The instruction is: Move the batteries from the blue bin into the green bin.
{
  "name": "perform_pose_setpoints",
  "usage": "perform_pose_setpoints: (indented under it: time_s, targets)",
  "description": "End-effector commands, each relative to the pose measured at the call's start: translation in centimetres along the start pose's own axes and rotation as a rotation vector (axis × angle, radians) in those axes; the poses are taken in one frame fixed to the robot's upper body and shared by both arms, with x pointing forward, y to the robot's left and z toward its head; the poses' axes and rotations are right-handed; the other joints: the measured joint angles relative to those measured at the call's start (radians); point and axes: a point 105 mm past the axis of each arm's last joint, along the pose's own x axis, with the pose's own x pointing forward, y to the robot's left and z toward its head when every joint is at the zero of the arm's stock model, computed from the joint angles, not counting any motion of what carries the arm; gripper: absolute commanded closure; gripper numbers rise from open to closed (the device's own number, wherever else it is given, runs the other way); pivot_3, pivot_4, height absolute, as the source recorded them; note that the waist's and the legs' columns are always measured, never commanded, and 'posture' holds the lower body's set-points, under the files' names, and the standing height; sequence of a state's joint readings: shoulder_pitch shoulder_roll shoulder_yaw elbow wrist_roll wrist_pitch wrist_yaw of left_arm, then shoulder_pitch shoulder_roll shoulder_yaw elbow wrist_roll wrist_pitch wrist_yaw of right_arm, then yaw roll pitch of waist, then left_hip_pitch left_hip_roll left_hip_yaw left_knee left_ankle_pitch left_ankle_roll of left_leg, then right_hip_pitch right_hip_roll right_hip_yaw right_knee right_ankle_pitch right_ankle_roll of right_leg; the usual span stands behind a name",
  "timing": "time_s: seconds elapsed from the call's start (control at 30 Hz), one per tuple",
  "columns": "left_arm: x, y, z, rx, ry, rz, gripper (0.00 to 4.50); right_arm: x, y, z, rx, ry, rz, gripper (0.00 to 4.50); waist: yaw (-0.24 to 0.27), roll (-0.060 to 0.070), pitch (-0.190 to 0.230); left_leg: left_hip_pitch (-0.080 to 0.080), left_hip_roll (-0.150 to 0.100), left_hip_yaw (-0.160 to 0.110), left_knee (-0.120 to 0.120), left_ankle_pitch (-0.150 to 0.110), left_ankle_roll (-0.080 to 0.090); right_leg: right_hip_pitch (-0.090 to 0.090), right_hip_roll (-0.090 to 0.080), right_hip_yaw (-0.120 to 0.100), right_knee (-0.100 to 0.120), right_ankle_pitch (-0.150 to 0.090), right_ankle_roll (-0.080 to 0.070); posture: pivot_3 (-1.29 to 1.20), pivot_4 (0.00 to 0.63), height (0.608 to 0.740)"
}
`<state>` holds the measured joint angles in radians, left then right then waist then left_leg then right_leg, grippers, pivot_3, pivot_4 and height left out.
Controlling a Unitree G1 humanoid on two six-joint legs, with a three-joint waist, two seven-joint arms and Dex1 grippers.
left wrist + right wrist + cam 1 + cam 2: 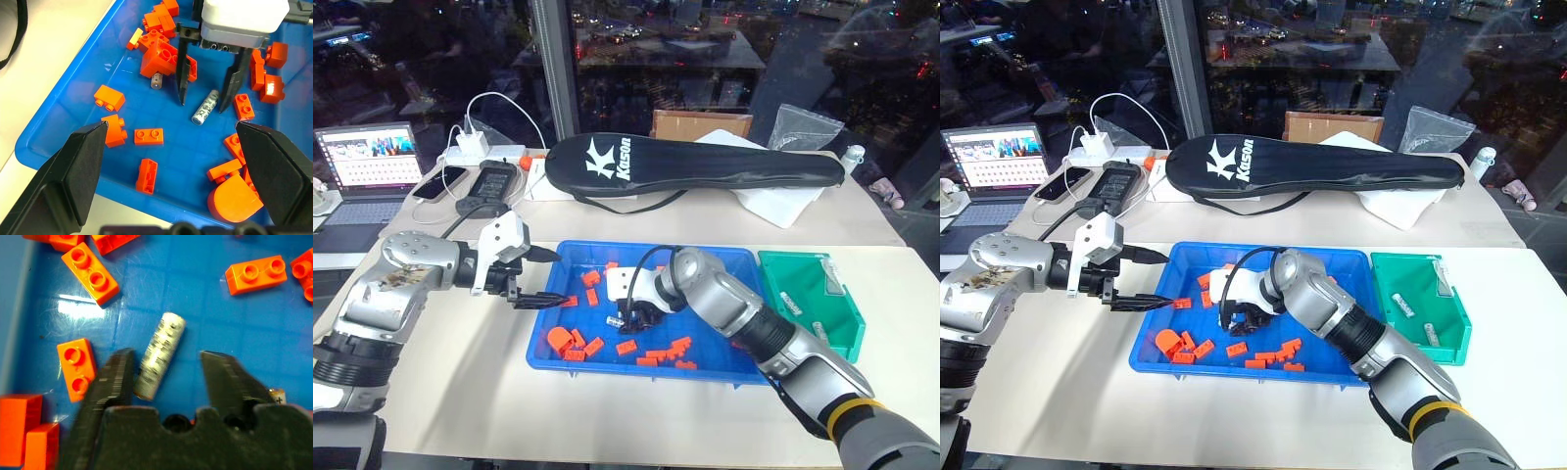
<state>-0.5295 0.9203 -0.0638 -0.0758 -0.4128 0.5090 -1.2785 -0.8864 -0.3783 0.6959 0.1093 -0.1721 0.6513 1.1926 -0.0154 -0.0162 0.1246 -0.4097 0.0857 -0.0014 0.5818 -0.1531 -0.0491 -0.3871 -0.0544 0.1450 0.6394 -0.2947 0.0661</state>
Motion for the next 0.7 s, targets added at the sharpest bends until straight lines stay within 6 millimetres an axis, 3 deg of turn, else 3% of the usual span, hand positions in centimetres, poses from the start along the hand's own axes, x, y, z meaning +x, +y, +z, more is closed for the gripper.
perform_pose_setpoints:
  time_s: [0.03, 0.13, 0.2, 0.27, 0.33, 0.47, 0.6, 0.7]
  targets:
    - [-0.5, -0.2, 2.9, 0.036, -0.103, -0.007, 0.00, -2.2, -0.5, 1.3, -0.016, -0.060, -0.013, 4.19, 0.003, 0.000, 0.000, 0.000, 0.000, 0.000, 0.000, 0.000, 0.000, 0.000, 0.000, 0.000, 0.000, 0.000, 0.000, 0.00, 0.150, 0.736]
    - [-0.5, -0.6, 3.3, 0.028, -0.117, -0.040, 0.00, -4.8, -0.9, 2.2, -0.019, -0.117, -0.032, 4.25, 0.002, 0.000, 0.000, -0.001, 0.000, 0.000, 0.001, 0.000, 0.000, 0.000, 0.000, 0.000, 0.000, 0.000, 0.001, 0.00, 0.150, 0.736]
    - [-0.3, -1.2, 3.4, 0.024, -0.117, -0.074, 0.00, -8.8, -0.8, 3.8, 0.099, -0.257, 0.005, 4.25, 0.002, 0.000, 0.001, -0.001, 0.000, 0.000, 0.000, 0.000, 0.000, 0.000, 0.000, 0.000, 0.000, -0.001, 0.001, 0.00, 0.150, 0.736]
    - [-0.1, -1.6, 3.7, 0.012, -0.134, -0.104, 0.00, -13.1, -2.6, 3.3, 0.152, -0.301, -0.115, 4.25, 0.002, 0.000, 0.001, -0.001, 0.000, 0.000, 0.000, 0.000, 0.000, 0.000, 0.000, 0.000, 0.000, 0.000, 0.000, 0.00, 0.150, 0.736]
    - [0.0, -1.8, 4.0, 0.011, -0.145, -0.126, 0.00, -16.6, -3.7, 1.4, 0.196, -0.266, -0.234, 4.25, 0.007, 0.000, 0.001, -0.001, 0.000, -0.001, 0.000, 0.000, 0.000, 0.000, 0.000, -0.001, 0.000, 0.001, -0.001, 0.00, 0.150, 0.736]
    - [0.6, -1.8, 4.3, 0.022, -0.150, -0.150, 0.00, -22.9, -3.8, -4.8, 0.294, -0.073, -0.508, 4.25, 0.020, -0.001, 0.000, 0.001, 0.000, -0.001, -0.001, 0.000, 0.000, 0.001, -0.001, -0.003, -0.010, -0.003, 0.004, 0.00, 0.150, 0.736]
    - [1.2, -1.2, 4.5, 0.026, -0.168, -0.135, 0.00, -24.6, -1.2, -8.2, 0.399, 0.040, -0.543, 4.25, 0.014, 0.000, 0.000, -0.004, -0.001, 0.000, -0.001, 0.000, 0.000, 0.001, -0.001, -0.001, -0.010, -0.003, 0.005, 0.00, 0.150, 0.736]
    - [2.2, -0.9, 4.5, 0.047, -0.176, -0.132, 0.00, -24.4, 0.2, -11.0, 0.502, 0.104, -0.572, 4.25, 0.000, 0.001, -0.001, -0.004, -0.001, -0.001, -0.002, -0.001, 0.001, 0.001, -0.001, -0.001, -0.008, -0.002, 0.003, 0.00, 0.150, 0.736]
